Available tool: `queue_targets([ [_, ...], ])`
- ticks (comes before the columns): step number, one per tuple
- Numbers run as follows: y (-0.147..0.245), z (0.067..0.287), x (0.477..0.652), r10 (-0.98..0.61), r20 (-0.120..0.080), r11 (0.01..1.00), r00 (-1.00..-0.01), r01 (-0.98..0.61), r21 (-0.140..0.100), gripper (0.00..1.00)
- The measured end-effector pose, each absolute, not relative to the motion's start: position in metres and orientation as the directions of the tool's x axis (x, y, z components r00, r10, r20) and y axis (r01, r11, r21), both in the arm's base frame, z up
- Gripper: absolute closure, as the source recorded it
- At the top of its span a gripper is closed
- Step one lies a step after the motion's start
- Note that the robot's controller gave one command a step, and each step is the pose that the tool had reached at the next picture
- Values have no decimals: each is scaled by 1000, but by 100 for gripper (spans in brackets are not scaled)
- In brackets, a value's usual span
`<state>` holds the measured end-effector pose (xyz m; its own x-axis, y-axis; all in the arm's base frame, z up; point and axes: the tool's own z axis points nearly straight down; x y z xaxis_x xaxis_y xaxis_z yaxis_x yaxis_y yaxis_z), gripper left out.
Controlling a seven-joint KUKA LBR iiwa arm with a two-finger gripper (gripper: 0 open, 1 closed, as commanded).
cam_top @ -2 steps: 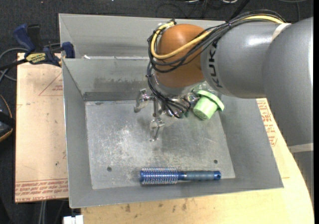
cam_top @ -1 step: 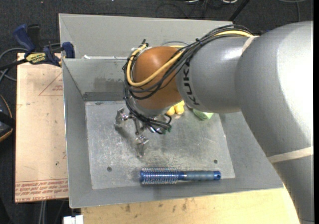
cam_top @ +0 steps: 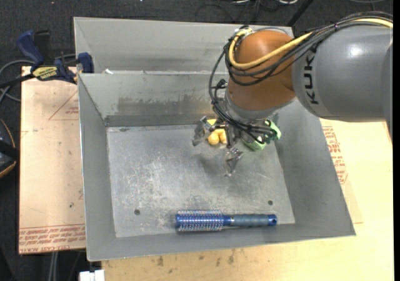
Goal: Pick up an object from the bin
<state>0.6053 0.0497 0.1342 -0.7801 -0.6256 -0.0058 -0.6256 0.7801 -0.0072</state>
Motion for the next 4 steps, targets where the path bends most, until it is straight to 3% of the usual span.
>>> queue_targets([
  [1, 30, 115, 514, -618, 7, 786, -786, -618, 5, 0],
  [2, 98, 119, 542, -542, -6, 840, -840, -542, 2, 0],
  [3, 51, 123, 478, -795, 3, 606, -606, -795, 3, 0],
  [4, 60, 76, 494, -590, -13, 807, -807, -590, -8, 0],
])
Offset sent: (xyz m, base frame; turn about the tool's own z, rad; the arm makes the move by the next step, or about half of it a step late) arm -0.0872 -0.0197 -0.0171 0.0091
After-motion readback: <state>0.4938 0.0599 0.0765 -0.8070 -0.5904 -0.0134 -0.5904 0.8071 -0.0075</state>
